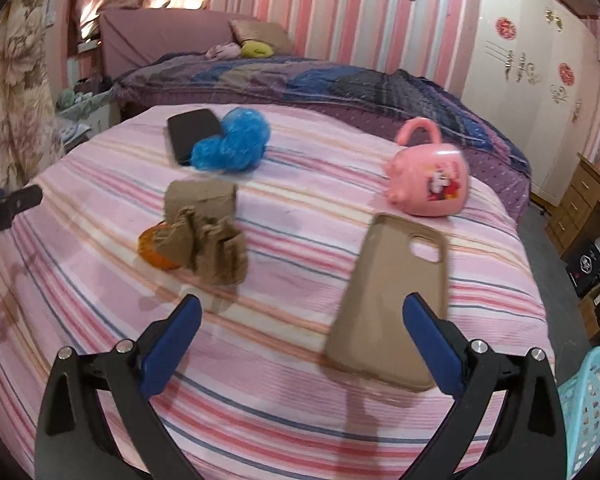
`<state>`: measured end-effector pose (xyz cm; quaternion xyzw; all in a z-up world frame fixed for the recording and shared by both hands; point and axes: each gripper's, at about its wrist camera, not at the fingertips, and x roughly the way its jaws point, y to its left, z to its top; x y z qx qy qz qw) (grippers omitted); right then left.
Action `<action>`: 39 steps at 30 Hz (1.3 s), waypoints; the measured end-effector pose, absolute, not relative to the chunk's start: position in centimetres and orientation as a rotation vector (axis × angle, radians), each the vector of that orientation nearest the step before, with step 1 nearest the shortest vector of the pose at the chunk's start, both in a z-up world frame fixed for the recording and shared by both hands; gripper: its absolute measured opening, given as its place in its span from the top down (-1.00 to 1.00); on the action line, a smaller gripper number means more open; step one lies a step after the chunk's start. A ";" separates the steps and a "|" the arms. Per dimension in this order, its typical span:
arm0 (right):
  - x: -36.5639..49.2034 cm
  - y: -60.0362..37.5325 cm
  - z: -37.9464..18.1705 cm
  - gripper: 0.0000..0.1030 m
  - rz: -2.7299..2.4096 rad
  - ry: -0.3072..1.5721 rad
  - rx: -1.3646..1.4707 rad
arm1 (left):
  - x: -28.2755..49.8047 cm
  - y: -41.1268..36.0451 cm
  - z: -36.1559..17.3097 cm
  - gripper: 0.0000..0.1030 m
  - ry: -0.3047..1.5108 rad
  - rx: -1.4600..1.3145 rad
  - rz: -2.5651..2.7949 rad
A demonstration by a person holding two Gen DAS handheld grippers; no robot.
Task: Collect trash
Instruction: 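Move both open grippers back over the bed, then grasp the brown crumpled paper scrap with the right gripper, then grasp the orange tangerine peel with the left gripper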
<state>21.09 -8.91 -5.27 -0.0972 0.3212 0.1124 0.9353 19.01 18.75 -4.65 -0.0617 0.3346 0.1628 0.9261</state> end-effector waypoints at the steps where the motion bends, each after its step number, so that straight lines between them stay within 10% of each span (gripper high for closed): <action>1: 21.1 -8.7 -5.3 -0.91 0.241 0.653 -0.198 | 19.0 18.9 -4.7 -0.89 0.687 -0.127 0.337; 14: 23.4 -5.5 -5.5 -0.85 0.339 0.681 -0.150 | 19.4 19.3 -4.7 -0.89 0.691 -0.109 0.374; 18: 24.3 -5.4 -5.9 -0.13 0.372 0.706 -0.140 | 19.9 18.8 -4.7 -0.89 0.699 -0.120 0.365; 23: 24.1 -5.9 -5.5 0.26 0.392 0.676 -0.124 | 20.4 17.4 -4.6 -0.89 0.703 -0.124 0.330; 39: 22.6 -15.2 -3.8 0.28 0.230 0.630 -0.065 | 22.4 7.2 -5.1 -0.89 0.757 -0.091 0.127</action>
